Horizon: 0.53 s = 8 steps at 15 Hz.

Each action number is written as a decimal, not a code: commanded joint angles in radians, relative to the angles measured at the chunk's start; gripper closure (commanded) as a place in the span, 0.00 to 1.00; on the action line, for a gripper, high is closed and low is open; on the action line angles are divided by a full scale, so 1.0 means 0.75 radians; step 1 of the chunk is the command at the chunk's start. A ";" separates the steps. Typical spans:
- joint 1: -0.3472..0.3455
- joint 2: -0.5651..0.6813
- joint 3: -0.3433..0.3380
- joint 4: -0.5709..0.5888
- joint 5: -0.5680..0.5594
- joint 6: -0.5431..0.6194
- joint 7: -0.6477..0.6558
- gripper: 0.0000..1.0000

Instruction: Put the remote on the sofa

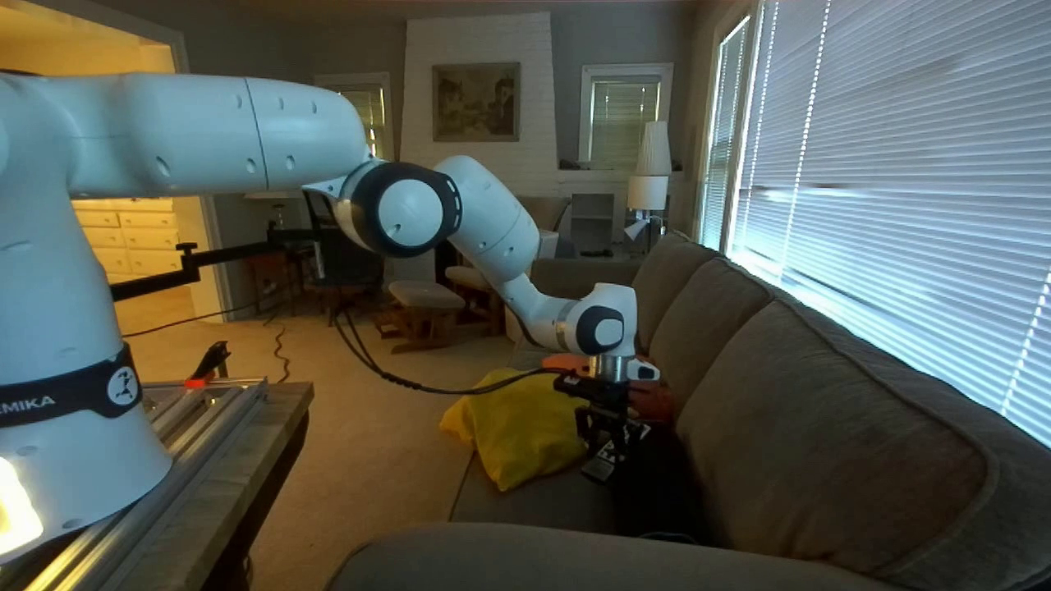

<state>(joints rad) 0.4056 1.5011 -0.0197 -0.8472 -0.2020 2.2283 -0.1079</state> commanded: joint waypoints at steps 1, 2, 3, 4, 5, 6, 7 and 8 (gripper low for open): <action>0.025 0.000 -0.035 0.002 -0.055 0.034 0.068 0.69; 0.026 0.000 -0.037 0.001 -0.060 0.036 0.070 0.69; 0.025 0.000 -0.034 0.001 -0.062 0.031 0.066 0.69; 0.020 0.000 -0.024 0.005 -0.060 0.018 0.049 0.19; 0.018 0.000 -0.020 0.007 -0.061 0.017 0.040 0.17; 0.017 0.000 -0.016 0.011 -0.061 0.014 0.027 0.11; 0.015 0.000 -0.012 0.020 -0.059 0.006 0.019 0.05; 0.017 -0.001 -0.014 0.027 -0.063 0.005 0.014 0.01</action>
<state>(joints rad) 0.4135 1.5002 -0.0342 -0.8459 -0.2231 2.2396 -0.0907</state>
